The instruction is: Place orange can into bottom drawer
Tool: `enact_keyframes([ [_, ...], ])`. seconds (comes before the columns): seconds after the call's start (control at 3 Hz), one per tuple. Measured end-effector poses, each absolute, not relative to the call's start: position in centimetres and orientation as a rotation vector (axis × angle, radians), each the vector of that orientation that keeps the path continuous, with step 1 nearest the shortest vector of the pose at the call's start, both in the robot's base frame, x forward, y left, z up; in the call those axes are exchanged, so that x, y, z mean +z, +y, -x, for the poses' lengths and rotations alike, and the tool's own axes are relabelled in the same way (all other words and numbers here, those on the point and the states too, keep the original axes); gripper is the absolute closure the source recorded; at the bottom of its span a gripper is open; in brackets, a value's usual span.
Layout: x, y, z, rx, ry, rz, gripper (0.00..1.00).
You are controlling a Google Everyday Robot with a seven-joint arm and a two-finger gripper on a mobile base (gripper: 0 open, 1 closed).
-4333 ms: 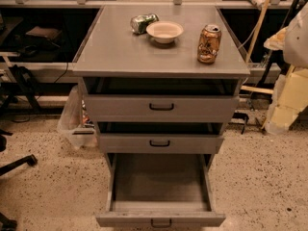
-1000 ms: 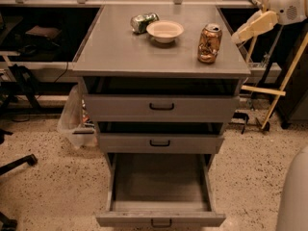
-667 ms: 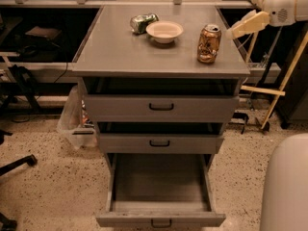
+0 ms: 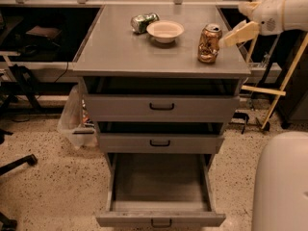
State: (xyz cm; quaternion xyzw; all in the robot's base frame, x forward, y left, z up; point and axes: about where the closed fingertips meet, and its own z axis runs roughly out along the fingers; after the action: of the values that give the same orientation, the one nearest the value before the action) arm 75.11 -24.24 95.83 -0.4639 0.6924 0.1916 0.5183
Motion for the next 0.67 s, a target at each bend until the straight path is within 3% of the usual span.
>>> enact_keyframes([
  [0.67, 87.8, -20.3, -78.1, 0.701, 1.739, 1.032, 0.0],
])
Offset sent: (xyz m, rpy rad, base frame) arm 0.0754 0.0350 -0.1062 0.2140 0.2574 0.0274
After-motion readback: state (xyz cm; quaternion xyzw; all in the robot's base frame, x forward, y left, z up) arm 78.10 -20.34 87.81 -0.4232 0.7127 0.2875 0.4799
